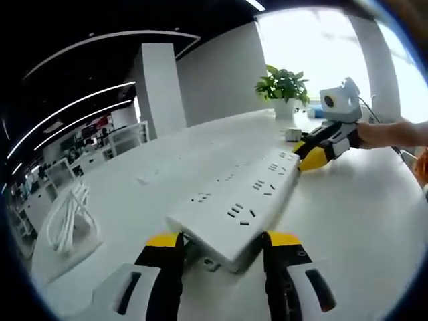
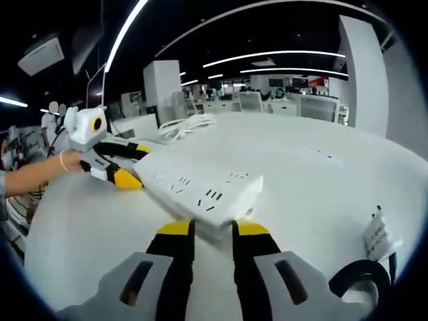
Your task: Straighten the power strip on the desk, plug the charger into it
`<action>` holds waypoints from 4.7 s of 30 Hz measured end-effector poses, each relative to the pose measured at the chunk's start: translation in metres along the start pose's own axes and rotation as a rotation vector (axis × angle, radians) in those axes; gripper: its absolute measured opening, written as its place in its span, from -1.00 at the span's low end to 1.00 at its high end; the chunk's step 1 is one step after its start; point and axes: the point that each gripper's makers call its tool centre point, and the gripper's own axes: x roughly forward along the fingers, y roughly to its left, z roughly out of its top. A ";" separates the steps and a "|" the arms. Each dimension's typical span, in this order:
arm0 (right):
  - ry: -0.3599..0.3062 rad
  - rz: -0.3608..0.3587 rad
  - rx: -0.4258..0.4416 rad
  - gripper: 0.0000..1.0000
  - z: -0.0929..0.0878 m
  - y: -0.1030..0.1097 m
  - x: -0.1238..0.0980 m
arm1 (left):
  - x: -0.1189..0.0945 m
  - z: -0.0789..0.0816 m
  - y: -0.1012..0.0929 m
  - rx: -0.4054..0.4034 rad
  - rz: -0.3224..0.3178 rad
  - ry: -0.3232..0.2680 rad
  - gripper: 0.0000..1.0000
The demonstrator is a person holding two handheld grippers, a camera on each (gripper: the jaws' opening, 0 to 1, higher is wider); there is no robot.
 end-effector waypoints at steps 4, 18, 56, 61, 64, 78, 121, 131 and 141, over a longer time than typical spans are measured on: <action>0.003 -0.003 -0.001 -0.57 0.000 0.001 -0.001 | 0.000 0.000 0.000 0.001 -0.001 0.000 -0.05; -0.007 -0.007 0.023 -0.58 -0.001 -0.001 -0.004 | 0.002 0.002 -0.001 0.004 -0.005 -0.008 -0.05; -0.019 -0.028 0.025 -0.59 -0.002 -0.012 -0.007 | 0.011 0.007 -0.006 0.010 -0.013 -0.021 -0.05; -0.017 -0.028 -0.006 -0.59 -0.002 -0.012 -0.007 | 0.010 0.007 -0.006 0.012 -0.013 -0.021 -0.04; -0.018 -0.034 -0.021 -0.58 -0.001 -0.012 -0.007 | 0.010 0.007 -0.007 0.013 -0.011 -0.023 -0.03; -0.026 -0.057 -0.093 -0.11 0.005 -0.008 -0.007 | -0.001 0.005 0.000 -0.008 0.028 -0.019 0.19; -0.207 -0.051 -0.179 0.99 0.016 0.018 -0.046 | -0.071 0.010 -0.017 -0.025 0.111 -0.197 0.97; -0.256 -0.047 -0.168 0.99 0.025 0.020 -0.067 | -0.088 0.020 -0.023 -0.054 0.114 -0.275 0.98; -0.270 -0.056 -0.189 0.99 0.021 0.017 -0.091 | -0.104 0.024 -0.029 -0.082 0.127 -0.343 0.98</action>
